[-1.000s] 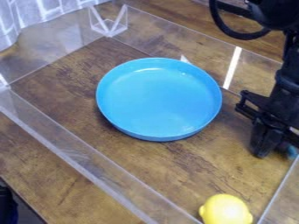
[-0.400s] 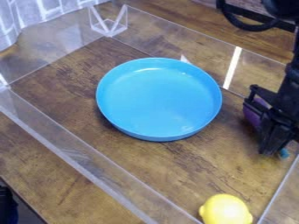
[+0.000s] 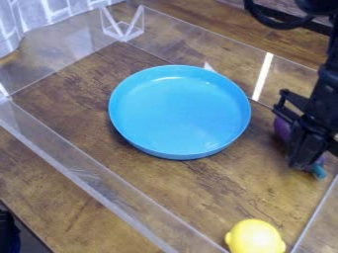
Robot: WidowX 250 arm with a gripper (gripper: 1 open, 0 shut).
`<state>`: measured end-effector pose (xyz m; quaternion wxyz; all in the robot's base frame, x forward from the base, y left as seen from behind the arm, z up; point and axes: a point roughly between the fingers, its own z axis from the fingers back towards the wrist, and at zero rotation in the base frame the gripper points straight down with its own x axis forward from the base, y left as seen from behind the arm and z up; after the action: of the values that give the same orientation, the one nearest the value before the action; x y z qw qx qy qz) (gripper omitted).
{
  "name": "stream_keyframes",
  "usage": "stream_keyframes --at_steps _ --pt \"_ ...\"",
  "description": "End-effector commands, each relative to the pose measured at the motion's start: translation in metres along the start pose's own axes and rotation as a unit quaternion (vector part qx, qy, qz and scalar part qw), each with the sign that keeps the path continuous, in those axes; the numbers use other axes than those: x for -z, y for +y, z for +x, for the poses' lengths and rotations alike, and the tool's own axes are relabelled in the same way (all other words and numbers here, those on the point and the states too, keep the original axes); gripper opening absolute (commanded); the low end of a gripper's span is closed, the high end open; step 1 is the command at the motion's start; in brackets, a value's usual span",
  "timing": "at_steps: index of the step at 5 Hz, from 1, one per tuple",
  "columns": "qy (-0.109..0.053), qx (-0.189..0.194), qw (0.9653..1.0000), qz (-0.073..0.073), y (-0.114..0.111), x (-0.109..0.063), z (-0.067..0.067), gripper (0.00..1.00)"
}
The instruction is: Put the purple eggplant on the blue tray
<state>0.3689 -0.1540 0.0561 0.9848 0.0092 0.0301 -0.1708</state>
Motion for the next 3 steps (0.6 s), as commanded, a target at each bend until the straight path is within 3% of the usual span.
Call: stream_keyframes --at_steps 1,3 --pt "-0.064 0.018 0.9978 0.001 0.001 -0.058 0.002 0.0" --pt "-0.067 0.059 0.9959 0.008 -0.007 -0.072 -0.002 0.0"
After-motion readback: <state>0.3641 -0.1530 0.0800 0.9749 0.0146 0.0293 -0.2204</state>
